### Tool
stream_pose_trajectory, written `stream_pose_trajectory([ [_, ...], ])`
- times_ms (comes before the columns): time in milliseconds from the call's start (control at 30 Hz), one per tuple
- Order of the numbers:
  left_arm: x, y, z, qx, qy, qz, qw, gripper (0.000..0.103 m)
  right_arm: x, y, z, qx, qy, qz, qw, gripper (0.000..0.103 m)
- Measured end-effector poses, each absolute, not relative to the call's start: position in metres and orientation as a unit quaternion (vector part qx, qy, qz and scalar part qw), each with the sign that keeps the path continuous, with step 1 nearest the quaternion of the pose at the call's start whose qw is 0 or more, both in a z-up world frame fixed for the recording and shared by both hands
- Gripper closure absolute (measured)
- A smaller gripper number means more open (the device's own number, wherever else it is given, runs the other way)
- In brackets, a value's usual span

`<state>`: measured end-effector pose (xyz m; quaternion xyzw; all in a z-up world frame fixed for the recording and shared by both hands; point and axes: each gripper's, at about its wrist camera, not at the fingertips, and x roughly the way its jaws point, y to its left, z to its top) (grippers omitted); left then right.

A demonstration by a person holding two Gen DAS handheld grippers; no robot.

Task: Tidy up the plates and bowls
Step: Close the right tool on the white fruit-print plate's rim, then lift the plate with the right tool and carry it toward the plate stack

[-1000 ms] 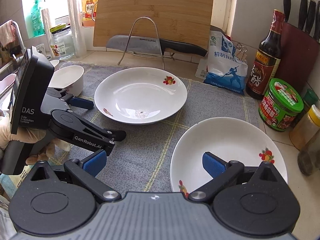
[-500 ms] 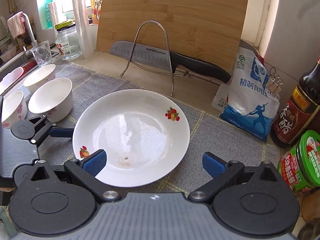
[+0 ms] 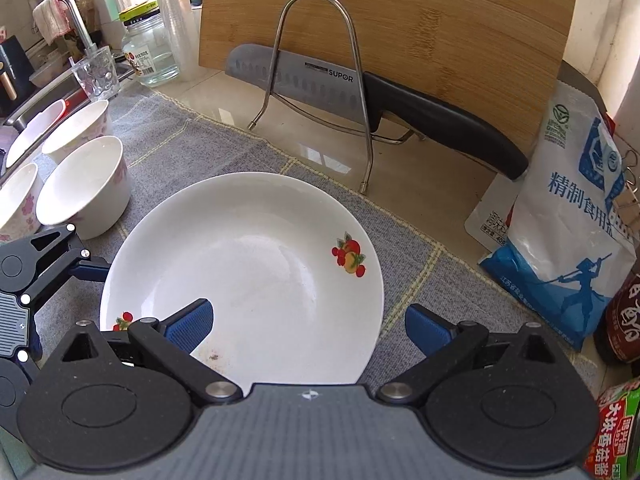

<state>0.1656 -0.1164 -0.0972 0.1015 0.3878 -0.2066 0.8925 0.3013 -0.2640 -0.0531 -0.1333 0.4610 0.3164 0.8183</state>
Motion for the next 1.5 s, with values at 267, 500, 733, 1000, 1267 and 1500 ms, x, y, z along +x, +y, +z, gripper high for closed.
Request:
stream_pose_trajectory([
  [267, 0.171, -0.12, -0.097, 0.102, 0.384, -0.21, 0.894, 0.0, 0.325, -0.259, -0.064, -0.124, 0.48, 0.346, 0.796, 0.0],
  [500, 0.172, -0.121, -0.097, 0.1, 0.382, -0.21, 0.894, 0.0, 0.337, -0.253, -0.074, -0.096, 0.504, 0.348, 0.784, 0.0],
  [733, 0.171, -0.121, -0.097, 0.1, 0.379, -0.208, 0.896, 0.0, 0.343, -0.245, -0.074, -0.113, 0.519, 0.346, 0.773, 0.0],
  [1000, 0.171, -0.12, -0.096, 0.102, 0.38, -0.212, 0.895, 0.0, 0.354, -0.248, -0.072, -0.101, 0.522, 0.378, 0.758, 0.0],
  [1267, 0.17, -0.12, -0.095, 0.103, 0.379, -0.213, 0.895, 0.0, 0.357, -0.242, -0.071, -0.107, 0.528, 0.404, 0.739, 0.0],
  [1500, 0.17, -0.12, -0.095, 0.103, 0.377, -0.213, 0.895, 0.0, 0.367, -0.245, -0.071, -0.068, 0.547, 0.413, 0.724, 0.0],
])
